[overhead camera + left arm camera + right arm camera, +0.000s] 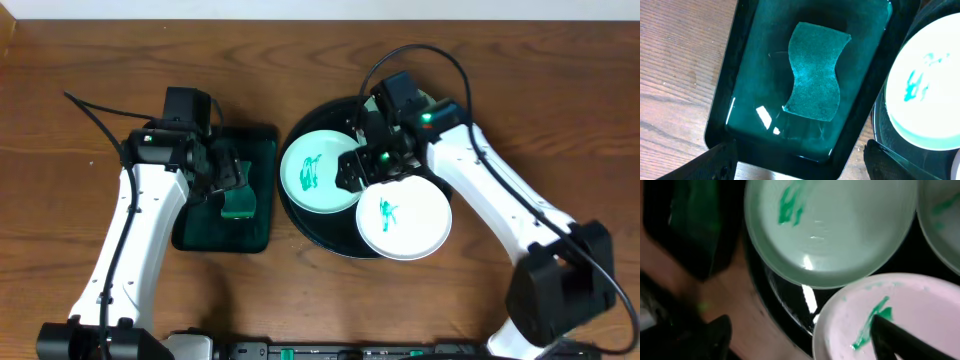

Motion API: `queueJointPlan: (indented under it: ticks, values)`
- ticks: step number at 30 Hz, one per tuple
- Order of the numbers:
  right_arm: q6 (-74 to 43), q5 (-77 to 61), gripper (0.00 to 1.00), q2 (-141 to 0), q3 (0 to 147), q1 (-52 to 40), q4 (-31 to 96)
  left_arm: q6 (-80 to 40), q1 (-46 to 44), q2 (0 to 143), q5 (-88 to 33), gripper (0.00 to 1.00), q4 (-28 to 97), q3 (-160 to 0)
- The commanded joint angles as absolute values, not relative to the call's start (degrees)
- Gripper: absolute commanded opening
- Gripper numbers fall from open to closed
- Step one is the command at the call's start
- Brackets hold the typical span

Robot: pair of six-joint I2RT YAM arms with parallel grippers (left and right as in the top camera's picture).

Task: Clean dirty plates on tray and stack at the side
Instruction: 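Reach the right gripper to the top plate and grip its rim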

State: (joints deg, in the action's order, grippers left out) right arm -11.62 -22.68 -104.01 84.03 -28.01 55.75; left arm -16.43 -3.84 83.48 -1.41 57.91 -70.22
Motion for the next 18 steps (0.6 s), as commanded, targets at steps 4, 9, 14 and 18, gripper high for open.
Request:
queueJointPlan:
  ticks: [4,9,14,18]
  values:
    - [-21.98,-17.8,0.72,-108.71,85.1,-28.53,53.71,-15.7,-3.6,83.24,-1.56,0.81,58.02,-71.33]
    - [-21.34,-15.92,0.74,-110.72,85.08,-28.6,51.75,-15.7,-3.6,83.24,-1.56,0.81,58.02,-71.33]
    - [-25.91,-12.23,0.72,-112.42,85.06,-28.49,51.42,-15.7,-3.6,83.24,-1.56,0.81,58.04,-71.33]
    - [-25.93,-12.1,0.69,-113.65,85.06,-28.51,50.74,-15.7,-3.6,83.24,-1.54,0.81,58.04,-71.33]
